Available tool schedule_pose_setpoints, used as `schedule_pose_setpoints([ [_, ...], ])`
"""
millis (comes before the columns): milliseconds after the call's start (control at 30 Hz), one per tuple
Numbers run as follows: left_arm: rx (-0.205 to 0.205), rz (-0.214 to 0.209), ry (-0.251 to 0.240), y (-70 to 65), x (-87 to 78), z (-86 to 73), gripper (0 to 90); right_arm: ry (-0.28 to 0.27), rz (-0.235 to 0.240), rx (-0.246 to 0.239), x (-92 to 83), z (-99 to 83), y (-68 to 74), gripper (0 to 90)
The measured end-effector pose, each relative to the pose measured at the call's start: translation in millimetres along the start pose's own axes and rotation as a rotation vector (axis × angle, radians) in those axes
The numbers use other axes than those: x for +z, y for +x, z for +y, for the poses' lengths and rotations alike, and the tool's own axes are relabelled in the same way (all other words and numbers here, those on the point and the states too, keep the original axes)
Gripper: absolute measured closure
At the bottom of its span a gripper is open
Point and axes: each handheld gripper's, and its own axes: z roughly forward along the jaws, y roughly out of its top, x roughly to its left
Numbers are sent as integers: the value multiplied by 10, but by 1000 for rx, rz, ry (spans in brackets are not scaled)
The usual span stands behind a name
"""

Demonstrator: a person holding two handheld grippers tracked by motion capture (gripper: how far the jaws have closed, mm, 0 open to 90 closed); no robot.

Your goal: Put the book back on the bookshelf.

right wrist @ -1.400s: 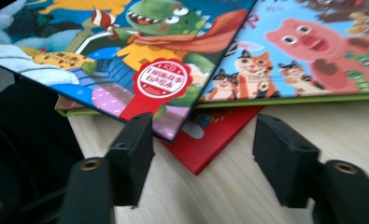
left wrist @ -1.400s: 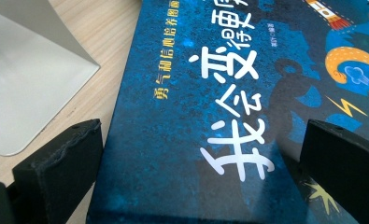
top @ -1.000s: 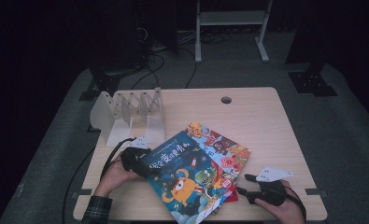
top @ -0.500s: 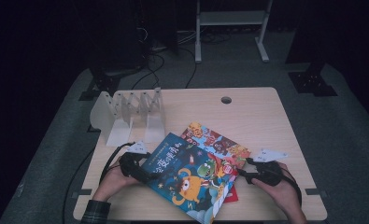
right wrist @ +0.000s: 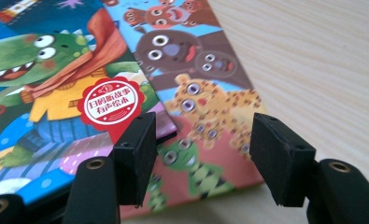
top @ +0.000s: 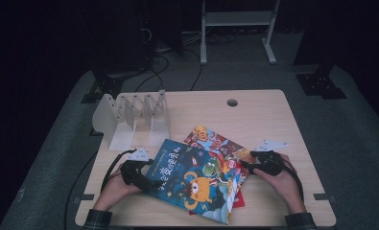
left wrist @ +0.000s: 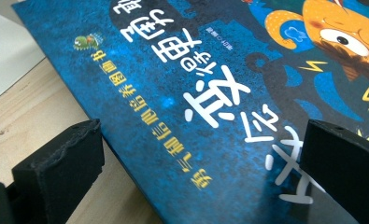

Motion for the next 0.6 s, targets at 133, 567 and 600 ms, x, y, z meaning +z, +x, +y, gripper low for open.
schedule_pose_setpoints([
  [133, 7, 5, 1, -13, 1, 6, 0, 6, -19, 1, 82, 82, -54, 406],
  [567, -37, -5, -16, -48, -20, -29, 0, 1, -19, 29, 248, 211, -206, 429],
  [600, -41, -3, -14, -42, -19, -33, 0, -5, -10, 30, 224, 187, -193, 435],
])
